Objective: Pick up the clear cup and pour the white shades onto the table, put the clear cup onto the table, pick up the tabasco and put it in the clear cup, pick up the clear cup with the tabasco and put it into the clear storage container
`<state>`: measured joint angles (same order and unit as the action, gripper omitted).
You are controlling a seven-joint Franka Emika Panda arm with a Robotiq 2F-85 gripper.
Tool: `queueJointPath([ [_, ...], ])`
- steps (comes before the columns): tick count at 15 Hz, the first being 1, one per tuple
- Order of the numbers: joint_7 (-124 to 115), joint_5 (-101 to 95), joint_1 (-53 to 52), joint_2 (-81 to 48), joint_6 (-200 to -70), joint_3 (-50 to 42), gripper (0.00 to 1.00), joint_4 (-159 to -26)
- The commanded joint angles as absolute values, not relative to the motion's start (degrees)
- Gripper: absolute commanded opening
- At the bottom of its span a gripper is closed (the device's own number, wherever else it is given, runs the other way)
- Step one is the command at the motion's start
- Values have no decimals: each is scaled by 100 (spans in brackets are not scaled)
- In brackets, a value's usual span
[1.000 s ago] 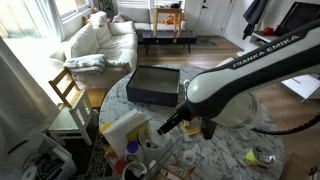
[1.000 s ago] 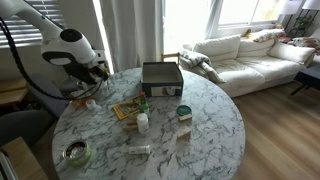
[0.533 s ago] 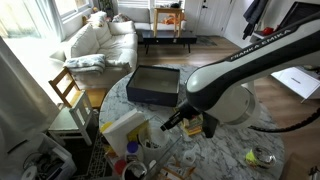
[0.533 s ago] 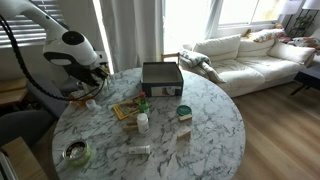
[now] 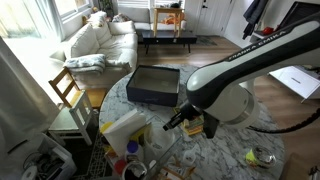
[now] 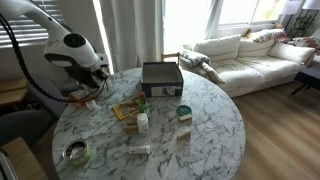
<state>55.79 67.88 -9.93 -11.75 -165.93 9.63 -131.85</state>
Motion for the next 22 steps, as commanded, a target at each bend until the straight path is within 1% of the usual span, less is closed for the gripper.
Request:
queueJointPath([
  [1,5534,6891,-866,-1016,-16229,927,1,-13235],
  [8,5433,6711,-408,-1,-14888,550,1,-13395],
  [12,5501,6599,-131,656,-13785,184,1,-13505],
  [14,5887,6839,1,988,-12912,-76,1,-13589],
  [18,6821,7358,245,1476,-11650,-607,1,-13917],
  [21,7785,8211,443,1681,-11418,-883,1,-14334],
  [22,7601,8023,511,1638,-11801,-744,1,-14418],
])
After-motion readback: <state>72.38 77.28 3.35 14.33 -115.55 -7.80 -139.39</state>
